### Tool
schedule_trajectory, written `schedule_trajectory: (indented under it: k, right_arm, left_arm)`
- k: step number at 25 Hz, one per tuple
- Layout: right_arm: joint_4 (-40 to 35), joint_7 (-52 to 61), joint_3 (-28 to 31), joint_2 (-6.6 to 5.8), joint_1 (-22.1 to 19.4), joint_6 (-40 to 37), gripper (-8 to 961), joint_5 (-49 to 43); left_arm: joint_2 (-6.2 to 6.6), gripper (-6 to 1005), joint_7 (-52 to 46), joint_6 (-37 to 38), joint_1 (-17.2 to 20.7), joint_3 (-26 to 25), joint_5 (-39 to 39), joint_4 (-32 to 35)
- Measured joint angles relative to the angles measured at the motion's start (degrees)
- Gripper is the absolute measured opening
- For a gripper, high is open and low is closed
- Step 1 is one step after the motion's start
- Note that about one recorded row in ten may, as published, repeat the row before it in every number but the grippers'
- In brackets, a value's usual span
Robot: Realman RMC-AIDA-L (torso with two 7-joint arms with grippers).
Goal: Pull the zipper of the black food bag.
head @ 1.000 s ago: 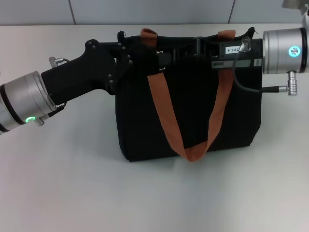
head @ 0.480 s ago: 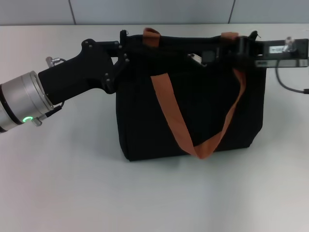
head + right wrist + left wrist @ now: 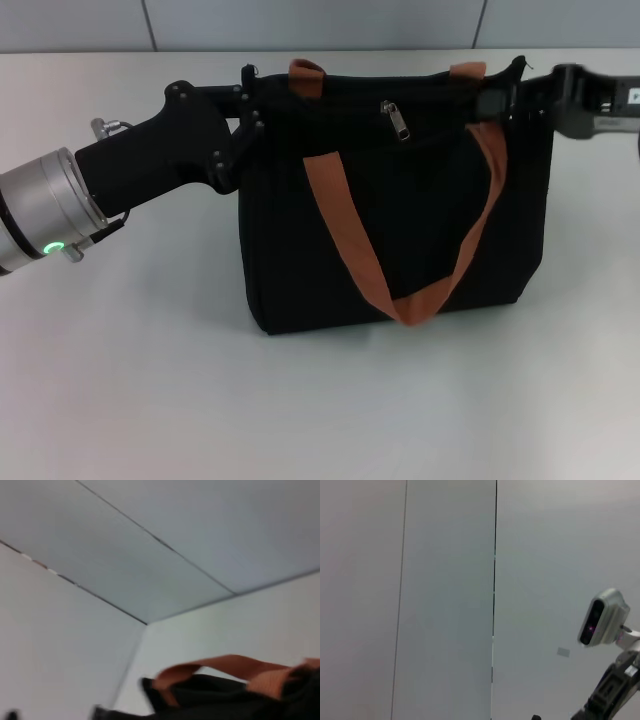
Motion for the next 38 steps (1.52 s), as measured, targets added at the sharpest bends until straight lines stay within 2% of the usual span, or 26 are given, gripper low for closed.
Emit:
schedule_trajectory:
  k: [6, 12, 14, 20, 28, 38]
  right_arm:
    - [2.15, -4.30, 0.19, -0.50, 2.54, -3.25, 11, 4.17]
    - [6.00, -4.87, -0.66, -0.98, 8.29, -3.23, 19, -2.50]
    - [8.94, -4.81, -0.68, -1.33, 10.68, -2.81, 183, -4.80]
    - [8.86, -4.76, -0.72, -1.30, 11.76, -0.76, 254, -7.65]
    - [6.29, -4.11, -0.75, -1.30, 11.60, -0.72, 246, -7.99]
    - [6.84, -4.23, -7.14, -0.82, 12.52, 2.30, 245, -8.06]
  left_arm:
    - [-0.08, 22, -0.02, -0.02, -0.04, -0.03, 0.00, -0.07]
    - [-0.13, 22, -0.03, 0.50, -0.33, 0.01, 0.00, -0.05]
    - [-0.12, 23, -0.03, 0.60, -0.41, 0.13, 0.00, 0.13]
    - [-0.10, 23, 0.21, 0.70, -0.45, 0.15, 0.01, 0.17]
    - [-0.09, 24, 0.42, 0.76, -0.45, -0.02, 0.04, 0.01]
    - [-0.16, 25, 0.45, 0.81, -0.50, 0.06, 0.05, -0.06]
